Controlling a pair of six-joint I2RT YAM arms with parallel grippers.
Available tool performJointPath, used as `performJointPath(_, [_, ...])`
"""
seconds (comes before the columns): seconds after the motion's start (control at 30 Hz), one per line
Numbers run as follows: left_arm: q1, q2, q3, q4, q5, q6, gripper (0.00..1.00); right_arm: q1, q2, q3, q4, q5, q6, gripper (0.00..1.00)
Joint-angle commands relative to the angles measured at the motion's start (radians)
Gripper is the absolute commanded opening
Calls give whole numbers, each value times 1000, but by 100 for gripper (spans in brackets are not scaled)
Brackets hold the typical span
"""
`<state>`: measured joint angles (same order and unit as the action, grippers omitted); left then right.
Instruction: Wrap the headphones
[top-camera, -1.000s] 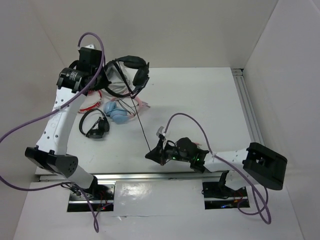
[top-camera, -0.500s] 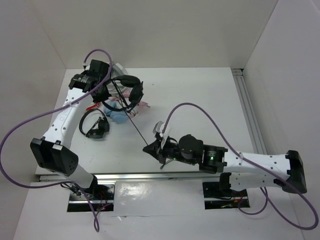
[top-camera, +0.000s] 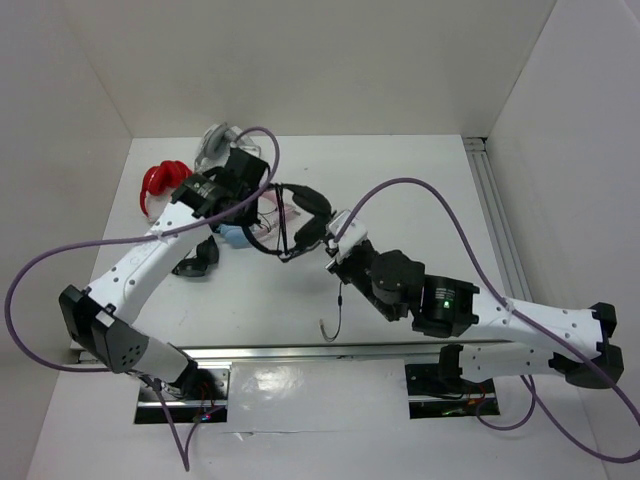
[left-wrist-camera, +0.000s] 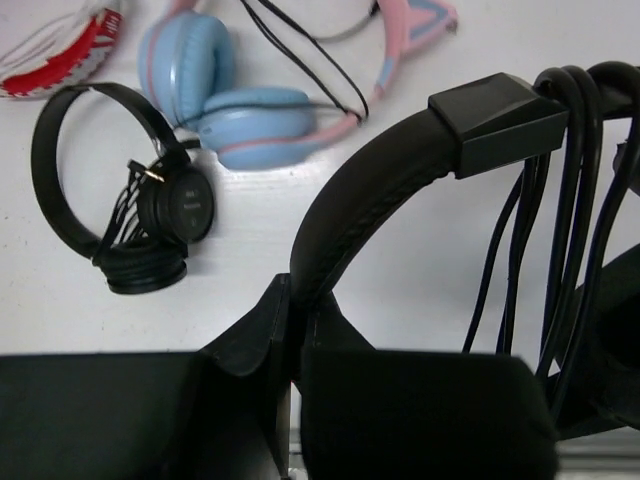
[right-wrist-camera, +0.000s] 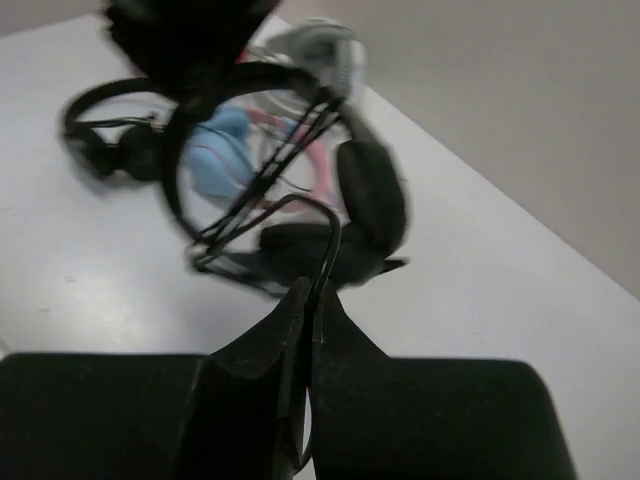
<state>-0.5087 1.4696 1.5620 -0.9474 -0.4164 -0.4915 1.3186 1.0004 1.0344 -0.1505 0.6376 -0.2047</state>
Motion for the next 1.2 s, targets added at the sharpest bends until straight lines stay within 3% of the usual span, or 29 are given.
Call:
performJointPath(0.0, [-83,-87,-49,-50,-30,21,0,-42,26,38,46,241,-160,0])
performJointPath(0.13, [-212,-167,-94,-89,-61,-15,0,-100,44,16,185,367,-284,0])
performJointPath(0.3, [-369,-176,-76,-186,52,43,0,-281,55,6,331,326,-331,0])
performJointPath(0.4, [-459,-192,-106,-215,105,41,0,-384,46,32,229,159,-236,0])
performJointPath(0.53, [-510,-247,-140,-226,116,31,0,-413,46,32,206,51,-214,0])
performJointPath(0.73, [-522,-308,-181,-226,156,44,0,-481,0,32,171,-246,-138,4])
performJointPath(0.87, [-531,-308,-154,-226,156,34,0,-502,75,114,62,-436,-101,8])
performJointPath(1.0, [-531,-321,-126,-200,166,34,0,-541,144,125,71,-611,-35,8])
performJointPath(1.17, [-531,-330,-66,-200,157,34,0,-676,178,83,164,-875,53,9])
